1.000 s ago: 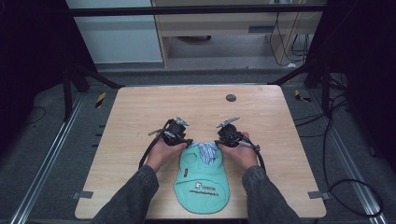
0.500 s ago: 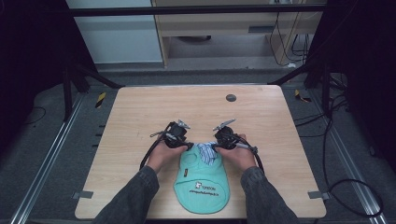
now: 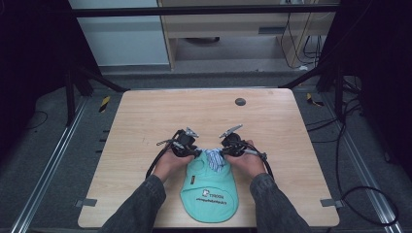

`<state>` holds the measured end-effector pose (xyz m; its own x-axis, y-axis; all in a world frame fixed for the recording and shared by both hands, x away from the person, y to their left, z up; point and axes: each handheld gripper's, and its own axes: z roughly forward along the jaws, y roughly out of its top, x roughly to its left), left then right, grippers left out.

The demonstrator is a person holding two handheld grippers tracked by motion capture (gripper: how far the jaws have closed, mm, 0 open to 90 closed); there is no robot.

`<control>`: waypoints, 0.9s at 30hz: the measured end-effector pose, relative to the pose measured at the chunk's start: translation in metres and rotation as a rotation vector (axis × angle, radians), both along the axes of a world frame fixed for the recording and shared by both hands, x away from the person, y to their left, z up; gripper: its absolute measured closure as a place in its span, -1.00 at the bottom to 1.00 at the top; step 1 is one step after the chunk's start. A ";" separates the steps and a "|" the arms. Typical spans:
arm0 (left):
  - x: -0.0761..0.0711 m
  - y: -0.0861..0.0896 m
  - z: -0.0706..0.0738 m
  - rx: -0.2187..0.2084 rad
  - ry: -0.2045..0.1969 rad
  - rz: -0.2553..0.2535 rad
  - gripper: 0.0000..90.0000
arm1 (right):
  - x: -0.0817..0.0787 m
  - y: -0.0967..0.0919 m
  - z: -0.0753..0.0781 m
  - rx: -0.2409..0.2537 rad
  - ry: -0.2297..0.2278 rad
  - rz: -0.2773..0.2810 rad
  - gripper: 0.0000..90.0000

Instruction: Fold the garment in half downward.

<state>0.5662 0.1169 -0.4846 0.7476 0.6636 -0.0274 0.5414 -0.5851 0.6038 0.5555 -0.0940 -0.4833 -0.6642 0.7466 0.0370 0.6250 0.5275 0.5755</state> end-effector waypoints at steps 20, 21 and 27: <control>-0.014 0.000 0.034 -0.003 -0.074 -0.052 0.85 | -0.017 -0.005 0.025 0.001 -0.087 0.041 0.86; -0.014 0.000 0.037 -0.002 -0.079 -0.056 0.85 | -0.017 -0.006 0.026 0.003 -0.088 0.043 0.86; -0.015 -0.002 0.042 -0.006 -0.091 -0.071 0.85 | -0.019 -0.010 0.037 0.009 -0.105 0.052 0.86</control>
